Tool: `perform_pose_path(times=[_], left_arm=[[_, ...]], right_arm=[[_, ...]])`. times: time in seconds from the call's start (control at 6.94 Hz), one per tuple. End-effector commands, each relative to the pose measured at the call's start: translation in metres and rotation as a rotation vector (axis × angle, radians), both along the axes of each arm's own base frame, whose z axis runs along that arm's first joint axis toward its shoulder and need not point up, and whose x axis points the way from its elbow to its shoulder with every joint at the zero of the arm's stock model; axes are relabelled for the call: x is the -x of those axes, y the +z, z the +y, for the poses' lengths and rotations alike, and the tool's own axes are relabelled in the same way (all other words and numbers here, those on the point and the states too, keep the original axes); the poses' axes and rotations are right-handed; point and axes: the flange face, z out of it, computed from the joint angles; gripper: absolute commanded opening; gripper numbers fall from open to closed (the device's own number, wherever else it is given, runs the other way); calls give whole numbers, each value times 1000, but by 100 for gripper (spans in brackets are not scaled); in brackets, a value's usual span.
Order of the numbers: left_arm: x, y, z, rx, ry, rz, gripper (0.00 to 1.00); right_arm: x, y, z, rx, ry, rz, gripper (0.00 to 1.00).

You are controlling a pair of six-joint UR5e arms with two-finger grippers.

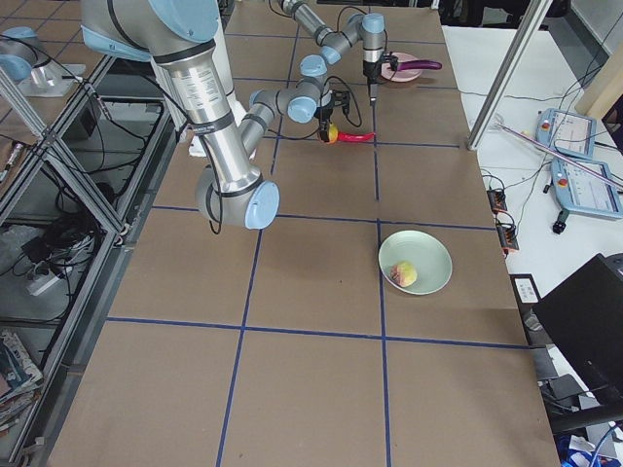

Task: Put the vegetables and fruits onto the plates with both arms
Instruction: 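Lift pomegranate with right gripper while left gripper reaches the red chili, then place chili on pink plate with left gripper while right sets pomegranate down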

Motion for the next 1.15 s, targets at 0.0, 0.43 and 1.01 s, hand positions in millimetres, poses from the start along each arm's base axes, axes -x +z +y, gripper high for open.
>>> perform_pose_path(times=[0.0, 0.43, 1.01], left_arm=[[-97, -54, 83, -60, -9, 6, 100], [-134, -75, 86, -82, -22, -21, 47], [-93, -91, 41, -112, -108, -10, 0]], right_arm=[[-120, 71, -96, -69, -9, 99, 1], [-199, 175, -194, -138, -75, 303, 1], [-201, 267, -218, -78, -150, 407, 20]])
